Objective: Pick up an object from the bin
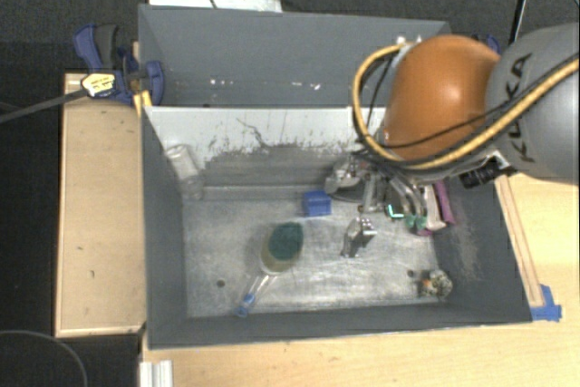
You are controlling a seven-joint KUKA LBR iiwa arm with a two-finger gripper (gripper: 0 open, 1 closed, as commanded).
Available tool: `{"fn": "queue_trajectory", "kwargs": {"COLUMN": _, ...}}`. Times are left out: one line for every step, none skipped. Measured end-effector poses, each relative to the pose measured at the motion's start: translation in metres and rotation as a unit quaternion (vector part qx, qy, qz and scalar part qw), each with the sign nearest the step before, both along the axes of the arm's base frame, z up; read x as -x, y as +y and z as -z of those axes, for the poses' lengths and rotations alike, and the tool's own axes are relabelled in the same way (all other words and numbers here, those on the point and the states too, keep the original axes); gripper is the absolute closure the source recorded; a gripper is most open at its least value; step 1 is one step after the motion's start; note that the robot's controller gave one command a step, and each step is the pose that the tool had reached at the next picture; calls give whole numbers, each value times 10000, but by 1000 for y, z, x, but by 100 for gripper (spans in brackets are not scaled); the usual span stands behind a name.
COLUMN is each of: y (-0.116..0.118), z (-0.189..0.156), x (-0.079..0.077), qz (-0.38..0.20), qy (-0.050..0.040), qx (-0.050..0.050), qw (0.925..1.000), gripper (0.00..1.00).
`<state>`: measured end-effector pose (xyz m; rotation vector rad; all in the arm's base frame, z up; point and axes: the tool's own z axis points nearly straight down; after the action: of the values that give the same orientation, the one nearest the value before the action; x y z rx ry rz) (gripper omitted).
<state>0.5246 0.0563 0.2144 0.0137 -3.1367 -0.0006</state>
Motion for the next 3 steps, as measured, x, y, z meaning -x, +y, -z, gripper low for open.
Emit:
{"fn": "queue_trajectory", "kwargs": {"y": 66, "z": 85, "x": -35, "qz": -277, "qy": -4, "qx": -9, "qw": 9996, "gripper": 0}}
{"fn": "queue_trajectory", "kwargs": {"y": 73, "z": 144, "x": 1, "qz": -306, "qy": -42, "qx": -3, "qw": 9995, "gripper": 0}}
{"fn": "queue_trajectory", "kwargs": {"y": 73, "z": 140, "x": -3, "qz": -274, "qy": -80, "qx": -12, "qw": 9996, "gripper": 100}}
